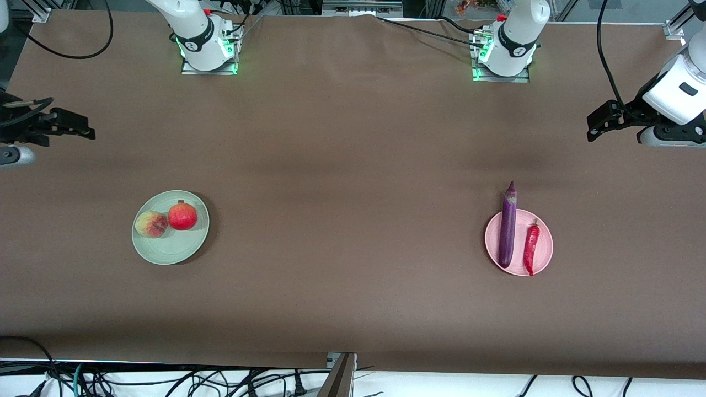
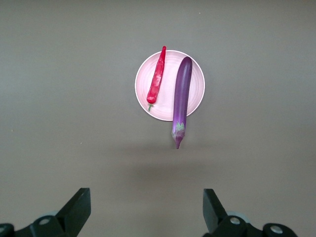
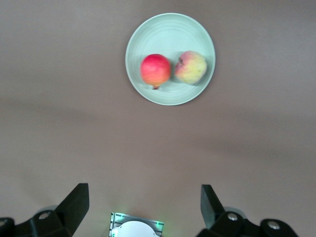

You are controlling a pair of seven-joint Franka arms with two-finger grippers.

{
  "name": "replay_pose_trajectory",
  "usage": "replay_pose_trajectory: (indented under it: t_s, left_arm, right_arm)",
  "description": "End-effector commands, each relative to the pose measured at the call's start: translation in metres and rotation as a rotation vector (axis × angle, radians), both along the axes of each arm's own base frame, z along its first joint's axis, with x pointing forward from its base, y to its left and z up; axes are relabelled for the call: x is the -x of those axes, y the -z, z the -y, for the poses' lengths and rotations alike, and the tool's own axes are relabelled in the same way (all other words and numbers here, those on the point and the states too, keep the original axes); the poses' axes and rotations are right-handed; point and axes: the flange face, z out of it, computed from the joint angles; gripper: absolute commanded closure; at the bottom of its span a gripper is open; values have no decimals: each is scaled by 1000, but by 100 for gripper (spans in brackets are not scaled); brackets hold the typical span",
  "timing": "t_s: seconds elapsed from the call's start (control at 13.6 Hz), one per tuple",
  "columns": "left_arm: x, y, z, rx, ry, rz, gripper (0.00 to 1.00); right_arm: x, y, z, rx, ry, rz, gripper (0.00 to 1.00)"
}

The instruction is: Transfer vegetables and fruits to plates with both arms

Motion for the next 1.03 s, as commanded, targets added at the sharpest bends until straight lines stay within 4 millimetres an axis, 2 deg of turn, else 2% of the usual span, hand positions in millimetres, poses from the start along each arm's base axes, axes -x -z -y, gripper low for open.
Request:
replay_pose_trajectory:
  t_s: [0.0, 0.07, 0.29, 0.51, 0.74, 0.96]
  left_arm:
    - [0, -4, 3, 23, -5, -1, 0]
    - [1, -5, 3, 23, -5, -1, 0]
    - [1, -5, 3, 23, -5, -1, 0]
    - [1, -5, 4, 23, -4, 0, 0]
    - [0, -7, 4, 24, 1, 3, 0]
    - [-4, -8, 6, 24, 7, 5, 0]
  right_arm:
    - [20, -16, -3, 14, -27, 58, 0]
    - [28, -31, 4, 21, -13, 87, 0]
    - [34, -22, 11, 61, -20, 61, 0]
    - [34, -24, -4, 62, -32, 62, 0]
    - [35, -26, -6, 76, 116, 62, 0]
    - [38, -28, -9, 81, 138, 54, 0]
